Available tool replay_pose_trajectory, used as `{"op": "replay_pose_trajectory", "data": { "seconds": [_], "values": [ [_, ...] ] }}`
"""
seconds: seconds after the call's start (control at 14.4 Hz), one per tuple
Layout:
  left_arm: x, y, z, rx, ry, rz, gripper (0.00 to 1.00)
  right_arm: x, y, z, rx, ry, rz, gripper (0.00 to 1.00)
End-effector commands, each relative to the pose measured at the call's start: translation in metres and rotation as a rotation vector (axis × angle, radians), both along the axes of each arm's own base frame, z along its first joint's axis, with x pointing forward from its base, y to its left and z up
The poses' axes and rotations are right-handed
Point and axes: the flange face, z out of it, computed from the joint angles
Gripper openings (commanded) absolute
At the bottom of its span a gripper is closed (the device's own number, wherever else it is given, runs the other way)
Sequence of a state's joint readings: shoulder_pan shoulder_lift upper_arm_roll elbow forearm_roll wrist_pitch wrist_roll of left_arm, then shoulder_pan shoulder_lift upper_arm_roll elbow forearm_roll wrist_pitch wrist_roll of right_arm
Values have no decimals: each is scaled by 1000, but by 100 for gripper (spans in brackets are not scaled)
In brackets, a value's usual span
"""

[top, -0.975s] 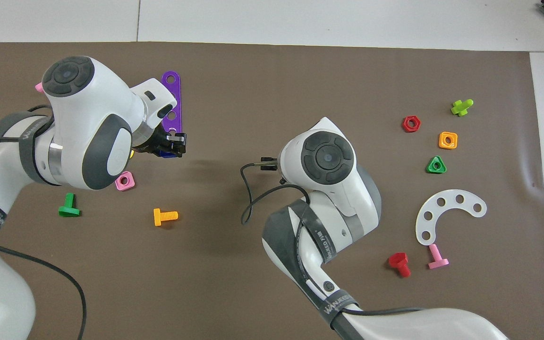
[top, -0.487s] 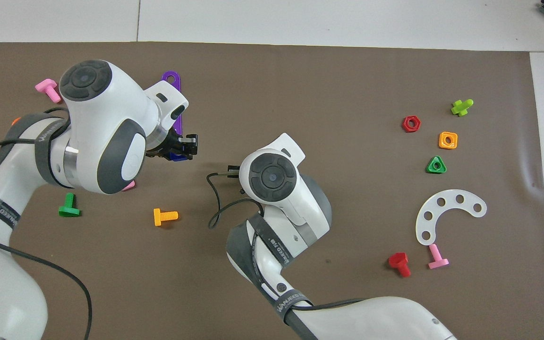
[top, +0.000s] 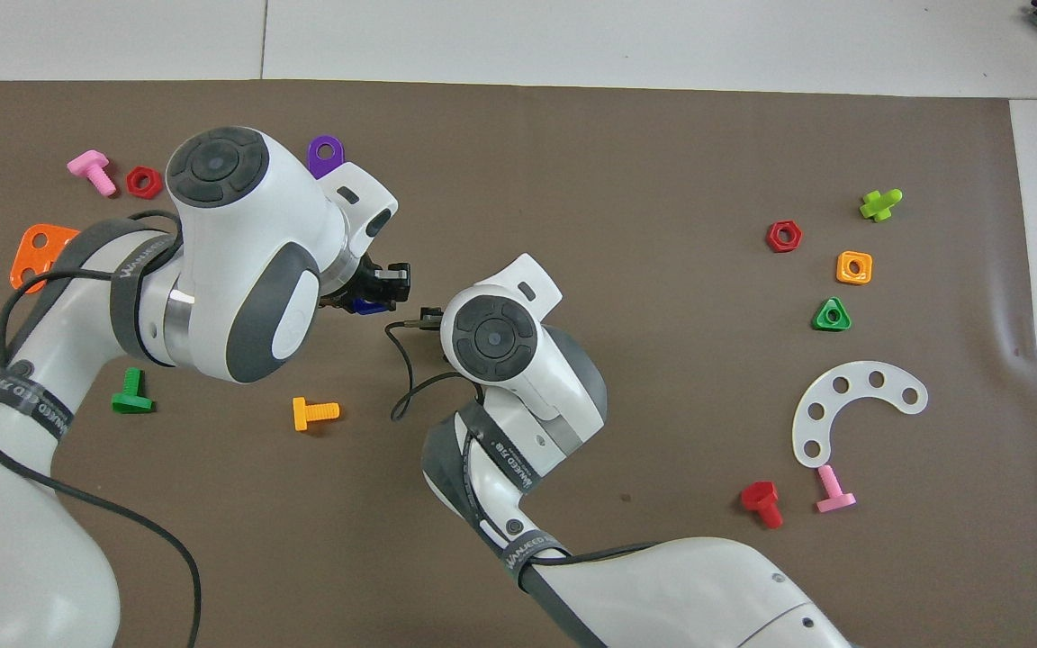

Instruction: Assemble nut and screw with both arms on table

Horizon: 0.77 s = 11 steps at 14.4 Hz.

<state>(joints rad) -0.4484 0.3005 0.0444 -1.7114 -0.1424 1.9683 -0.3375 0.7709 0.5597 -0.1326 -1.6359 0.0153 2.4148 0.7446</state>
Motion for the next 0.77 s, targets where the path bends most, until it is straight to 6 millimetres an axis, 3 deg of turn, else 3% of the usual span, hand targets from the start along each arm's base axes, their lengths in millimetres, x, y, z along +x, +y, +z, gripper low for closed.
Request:
{"op": "replay_pose_trajectory", "data": {
  "seconds": [0.0,0.14,0.35,0.49,0.7],
  "values": [
    [10,-4,2,9,-20,11,0,10,-35,57,-5,-4,-54,100],
    [19,-13,1,11,-26,37,0,14,-81,102,1,-10,-63,100],
    [23,-53,-5,13,-33,58,0,28,-158,155,-31,22,-59,100],
    [16,-81,-11,15,-33,59,0,32,-217,190,-41,42,-72,100],
    [10,-112,-27,25,-28,60,0,20,-302,228,-62,126,-36,100]
  ]
}}
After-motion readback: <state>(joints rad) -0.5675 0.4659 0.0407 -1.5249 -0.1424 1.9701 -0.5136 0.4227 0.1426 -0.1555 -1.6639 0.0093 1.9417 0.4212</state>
